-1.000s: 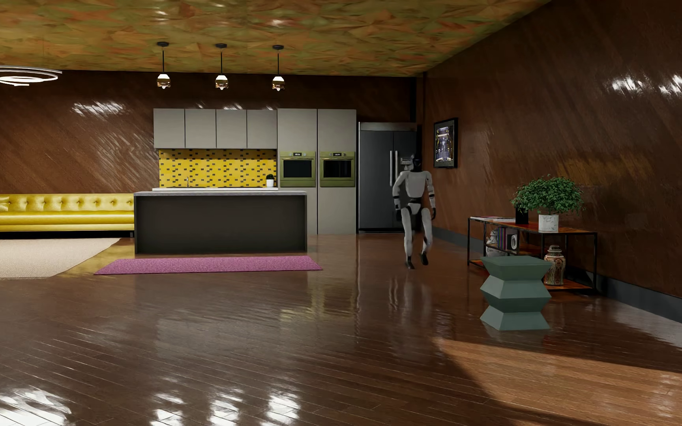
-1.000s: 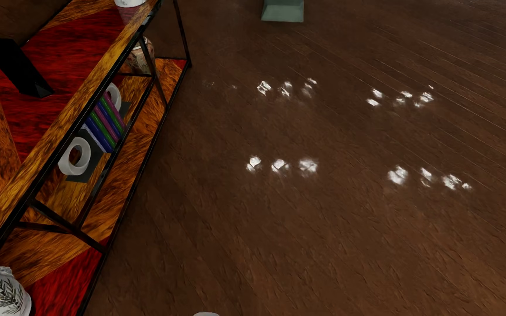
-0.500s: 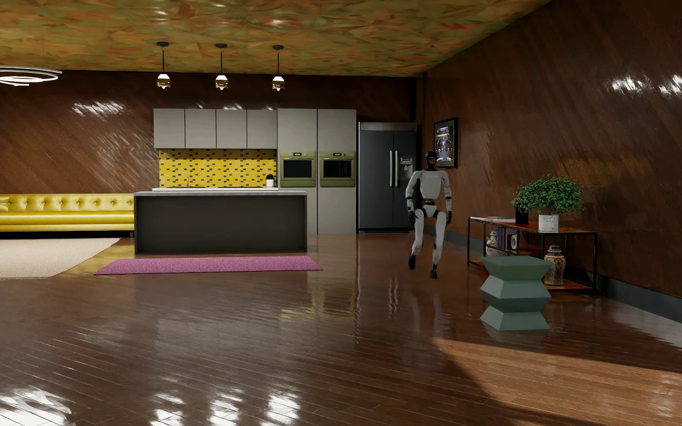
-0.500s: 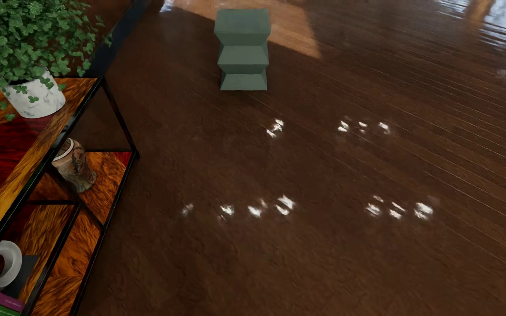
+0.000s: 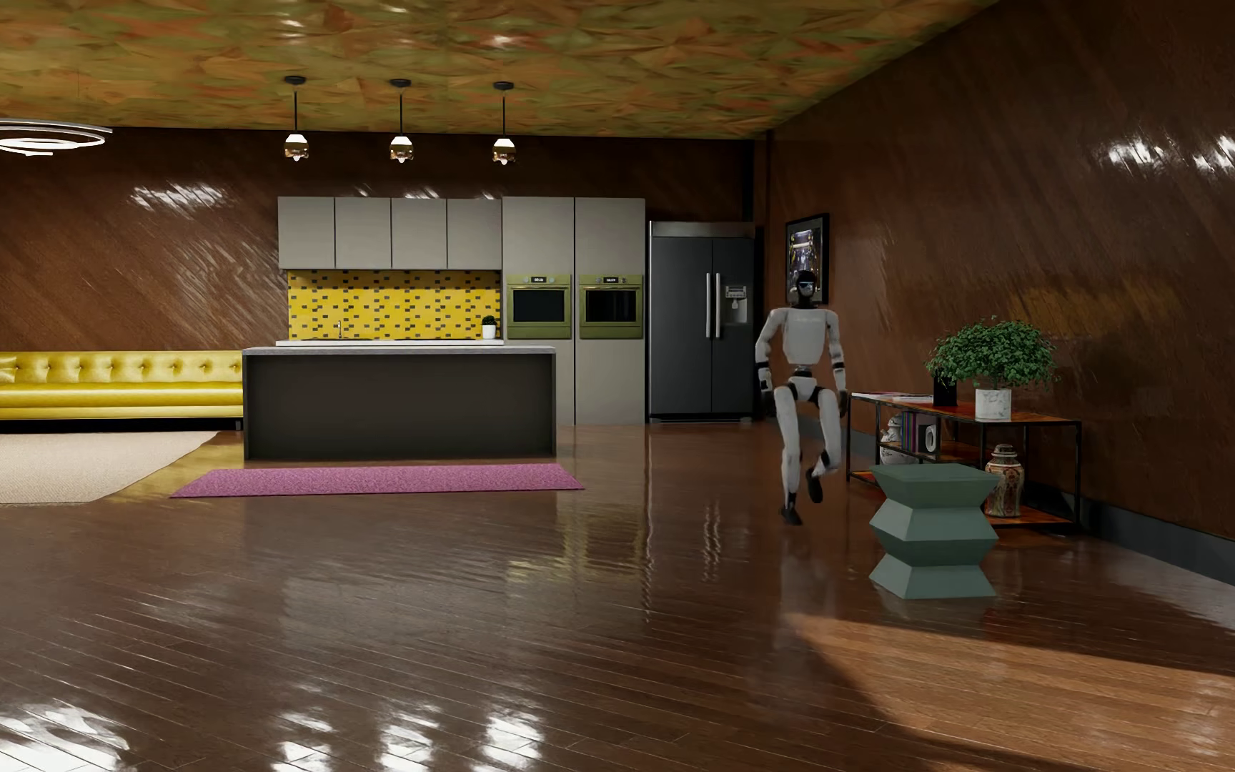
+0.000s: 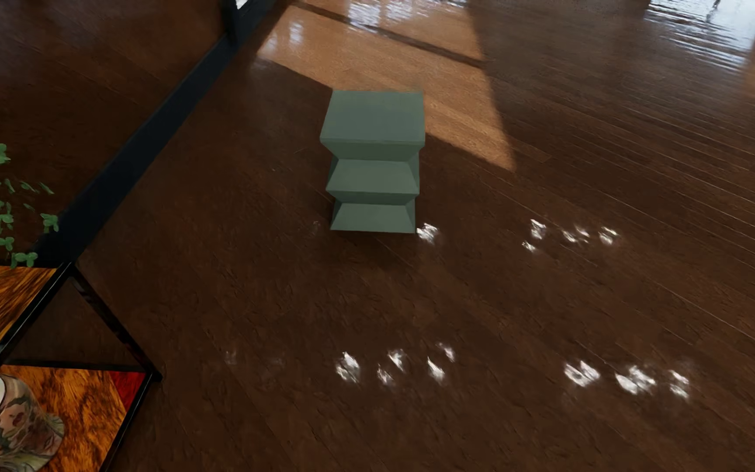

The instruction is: Head to the dark endtable

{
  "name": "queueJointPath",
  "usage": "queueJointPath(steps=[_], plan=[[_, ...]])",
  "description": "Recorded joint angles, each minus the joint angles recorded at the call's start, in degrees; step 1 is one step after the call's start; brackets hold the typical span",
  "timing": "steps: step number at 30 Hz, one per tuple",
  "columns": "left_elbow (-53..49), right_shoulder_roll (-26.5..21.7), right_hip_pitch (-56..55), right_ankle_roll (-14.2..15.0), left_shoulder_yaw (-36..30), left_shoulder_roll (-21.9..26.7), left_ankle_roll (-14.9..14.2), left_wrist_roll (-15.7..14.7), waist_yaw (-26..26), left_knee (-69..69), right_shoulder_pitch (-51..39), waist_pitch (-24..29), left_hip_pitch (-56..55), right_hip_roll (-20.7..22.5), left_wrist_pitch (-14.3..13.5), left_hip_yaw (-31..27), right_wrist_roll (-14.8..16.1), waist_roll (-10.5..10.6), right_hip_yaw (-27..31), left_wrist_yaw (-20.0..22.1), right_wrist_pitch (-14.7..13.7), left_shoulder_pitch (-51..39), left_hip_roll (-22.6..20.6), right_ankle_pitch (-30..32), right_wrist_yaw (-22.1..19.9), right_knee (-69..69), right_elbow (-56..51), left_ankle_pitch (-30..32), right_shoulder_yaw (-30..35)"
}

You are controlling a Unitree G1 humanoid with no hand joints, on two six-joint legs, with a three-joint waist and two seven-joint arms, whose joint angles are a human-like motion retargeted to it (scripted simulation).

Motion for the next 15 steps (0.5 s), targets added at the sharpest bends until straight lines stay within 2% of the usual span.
queueJointPath(steps=[2, 3, 4, 5, 6, 7, 8, 9, 10, 11, 12, 13, 14, 15], plan=[[1.7, -1.48, 10.35, 0.0, -1.11, 0.75, 0.0, 0.0, 6.15, -12.92, -4.58, -0.31, -6.66, -2.01, 0.0, 0.0, 0.0, -1.68, 0.0, 0.0, 0.0, 5.31, -0.98, -7.52, 0.0, -4.62, -7.78, -1.1, -5.51], [2.17, -1.86, 13.85, 0.0, -1.71, 1.47, 0.0, 0.0, 9.01, -22.98, -6.96, -0.92, -9.34, -3.48, 0.0, 0.0, 0.0, -2.37, 0.0, 0.0, 0.0, 7.36, -1.15, -11.26, 0.0, -6.49, -10.8, 0.53, -9.62], [2.07, -2.18, 19.11, 0.0, -1.6, 1.93, 0.0, 0.0, 10.28, -34.27, -9.36, -1.23, -10.38, -3.55, 0.0, 0.0, 0.0, -2.06, 0.0, 0.0, 0.0, 9.41, -0.32, -15.44, 0.0, -9.34, -12.88, 4.96, -12.88], [2.24, -2.27, 20.88, 0.0, -1.86, 2.26, 0.0, 0.0, 12.0, -45.23, -11.81, -2.27, -12.45, -3.77, 0.0, 0.0, 0.0, -1.79, 0.0, 0.0, 0.0, 10.35, 0.05, -18.62, 0.0, -9.98, -15.02, 12.14, -17.45], [2.24, -2.56, 22.52, 0.0, -2.12, 2.5, 0.0, 0.0, 13.24, -48.89, -14.0, -3.25, -13.79, -4.68, 0.0, 0.0, 0.0, -1.88, 0.0, 0.0, 0.0, 10.99, 0.36, -20.81, 0.0, -9.91, -16.88, 31.96, -20.43], [3.04, -2.94, 22.94, 0.0, -2.26, 2.38, 0.0, 0.0, 14.94, -74.26, -15.52, -3.81, -15.2, -5.82, 0.0, 0.0, 0.0, -1.91, 0.0, 0.0, 0.0, 11.08, 0.53, -21.55, 0.0, -8.9, -18.98, 43.73, -23.03], [4.1, -2.95, 25.42, 0.0, -0.18, 1.88, 0.0, 0.0, 14.76, -52.27, -16.37, -4.45, -17.96, -5.79, 0.0, 0.0, 0.0, -1.72, 0.0, 0.0, 0.0, 11.59, 0.32, -20.85, 0.0, -8.44, -19.2, 43.71, -23.33], [4.77, -2.87, 26.72, 0.0, 0.68, 1.41, 0.0, 0.0, 15.9, -48.08, -15.55, -4.45, -18.29, -7.65, 0.0, 0.0, 0.0, -2.11, 0.0, 0.0, 0.0, 11.44, -0.98, -18.44, 0.0, -5.78, -20.2, 28.51, -24.46], [5.18, -1.72, 26.45, 0.0, 1.2, 1.45, 0.0, 0.0, 16.34, -44.98, -13.07, -5.39, -17.65, -7.91, 0.0, 0.0, 0.0, -2.25, 0.0, 0.0, 0.0, 11.71, -2.65, -13.51, 0.0, -0.4, -21.18, 19.82, -26.8], [6.28, -0.82, 24.78, 0.0, 1.31, 1.08, 0.0, 0.0, 14.8, -41.1, -10.8, -6.0, -17.86, -10.62, 0.0, 0.0, 0.0, -3.04, 0.0, 0.0, 0.0, 11.95, -6.4, -6.03, 0.0, 8.18, -19.47, 12.02, -26.38], [6.5, 0.0, 21.25, 0.0, 1.69, 0.96, 0.0, 0.0, 14.65, -38.42, -9.53, -5.15, -13.94, -12.87, 0.0, 0.0, 0.0, -4.06, 0.0, 0.0, 0.0, 11.15, -7.48, 0.56, 0.0, 19.49, -16.12, 7.29, -23.58], [3.65, 2.36, 17.46, 0.0, 3.23, 0.72, 0.0, 0.0, 13.65, -36.46, -8.17, -3.35, -8.74, -12.86, 0.0, 0.0, 0.0, -3.98, 0.0, 0.0, 0.0, 10.12, -7.37, 4.13, 0.0, 31.65, -11.92, 4.14, -24.56], [4.2, 3.03, 12.24, 0.0, 4.17, 0.58, 0.0, 0.0, 11.99, -36.79, -8.66, -2.46, -5.74, -12.23, 0.0, 0.0, 0.0, -3.65, 0.0, 0.0, 0.0, 7.58, -8.06, 4.16, 0.0, 41.81, -6.16, 2.33, -20.69], [-0.64, 1.54, 7.47, 0.0, 3.48, 1.05, 0.0, 0.0, 8.18, -38.84, -8.73, -1.64, -3.21, -12.87, 0.0, 0.0, 0.0, -3.35, 0.0, 0.0, 0.0, 4.9, -9.64, 4.37, 0.0, 46.45, -3.42, 2.32, -10.68]])
